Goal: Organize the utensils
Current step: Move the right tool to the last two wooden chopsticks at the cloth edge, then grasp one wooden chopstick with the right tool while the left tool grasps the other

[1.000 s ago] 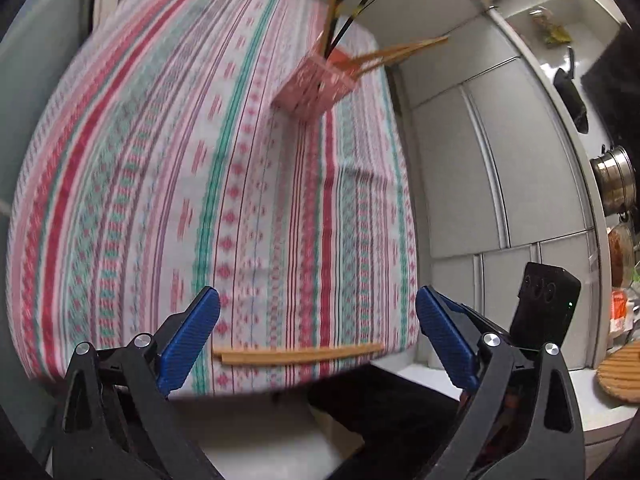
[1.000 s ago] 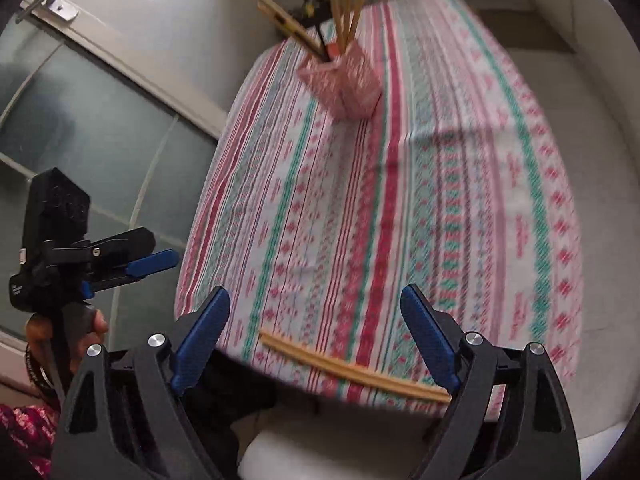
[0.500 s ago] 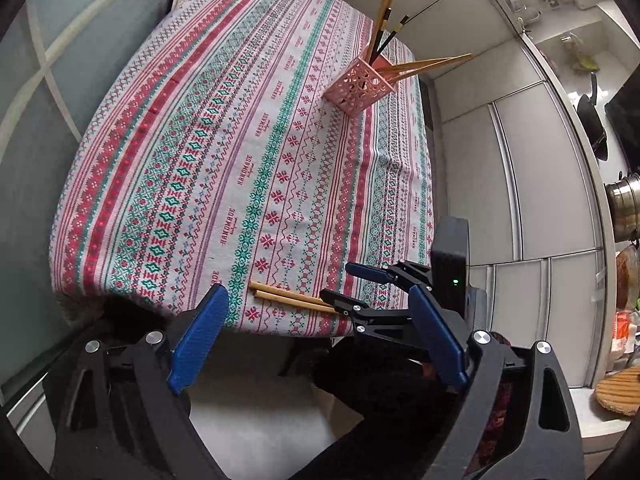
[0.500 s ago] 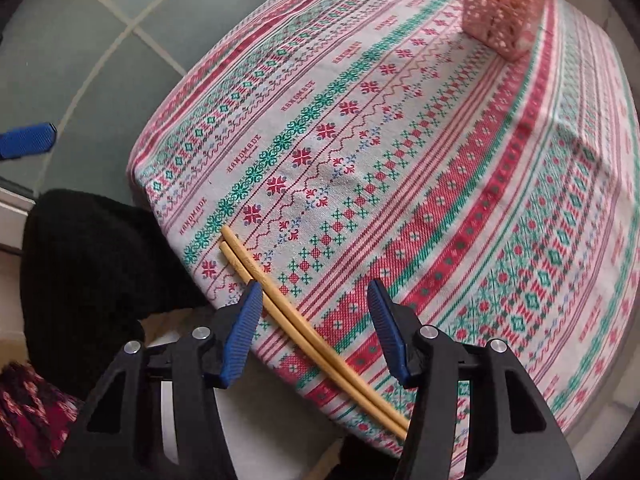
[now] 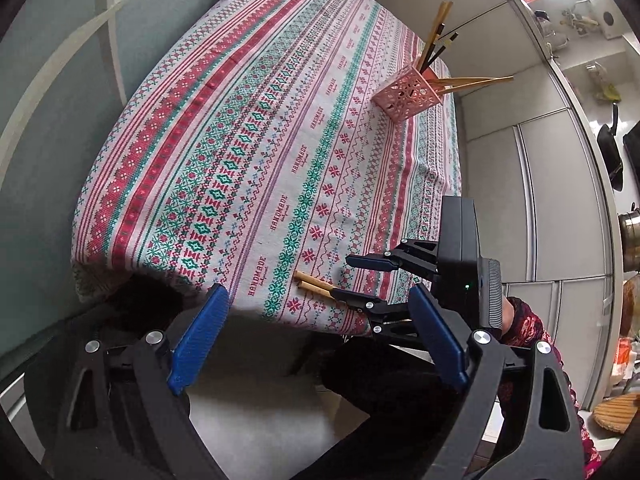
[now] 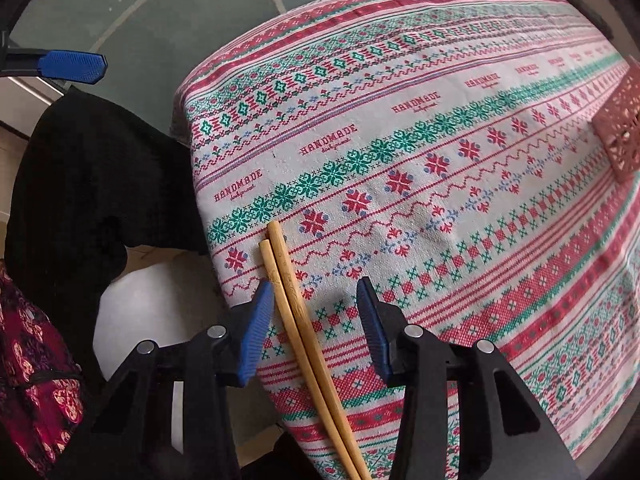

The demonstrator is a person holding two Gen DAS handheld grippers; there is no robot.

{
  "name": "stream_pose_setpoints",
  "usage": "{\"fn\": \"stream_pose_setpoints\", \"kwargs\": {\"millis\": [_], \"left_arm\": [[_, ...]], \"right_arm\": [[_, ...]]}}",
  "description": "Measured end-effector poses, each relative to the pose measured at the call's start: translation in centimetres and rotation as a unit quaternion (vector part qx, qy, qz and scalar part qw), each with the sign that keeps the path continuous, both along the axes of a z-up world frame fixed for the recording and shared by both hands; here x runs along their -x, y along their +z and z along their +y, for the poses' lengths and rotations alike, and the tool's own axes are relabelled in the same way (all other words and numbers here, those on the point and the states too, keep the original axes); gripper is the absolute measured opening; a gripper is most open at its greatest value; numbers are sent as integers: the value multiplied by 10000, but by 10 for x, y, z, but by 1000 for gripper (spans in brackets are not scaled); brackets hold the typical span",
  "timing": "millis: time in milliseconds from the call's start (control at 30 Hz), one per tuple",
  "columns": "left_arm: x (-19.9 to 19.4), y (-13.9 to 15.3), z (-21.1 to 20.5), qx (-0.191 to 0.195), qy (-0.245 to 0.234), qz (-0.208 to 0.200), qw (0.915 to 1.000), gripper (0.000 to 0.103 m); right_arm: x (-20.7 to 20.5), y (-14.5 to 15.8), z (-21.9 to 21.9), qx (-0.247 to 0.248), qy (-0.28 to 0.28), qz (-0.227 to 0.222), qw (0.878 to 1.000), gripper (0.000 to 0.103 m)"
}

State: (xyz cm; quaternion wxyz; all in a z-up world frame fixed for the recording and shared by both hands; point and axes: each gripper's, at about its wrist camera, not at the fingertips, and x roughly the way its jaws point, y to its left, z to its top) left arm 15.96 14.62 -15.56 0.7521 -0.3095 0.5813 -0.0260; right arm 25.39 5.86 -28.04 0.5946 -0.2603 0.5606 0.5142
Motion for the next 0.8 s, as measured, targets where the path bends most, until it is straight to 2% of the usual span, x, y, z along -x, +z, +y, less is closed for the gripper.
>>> {"fn": "stream_pose_setpoints", "kwargs": {"millis": [133,400,633,667,800], "left_arm": [[0,0,5,6,64,-10,10000,87],[-3,2,1,6,24,-54,10000,88],[-3,1,-4,-30,-29,-27,10000,88],[-3,1,-5,-40,-37,-33,10000,88],[-5,0,-9,-59,-83,-22,9999,88]], "right_arm": [[5,-8,20,151,372,-165,9991,41],[0,-8,34,166,589,-52,9981,40],[-1,-1,10,73,755,-45,9971,39],[-2,0,7,70,759,-73,9971,36],[2,4,-4,95,869,-405,9953,35]]}}
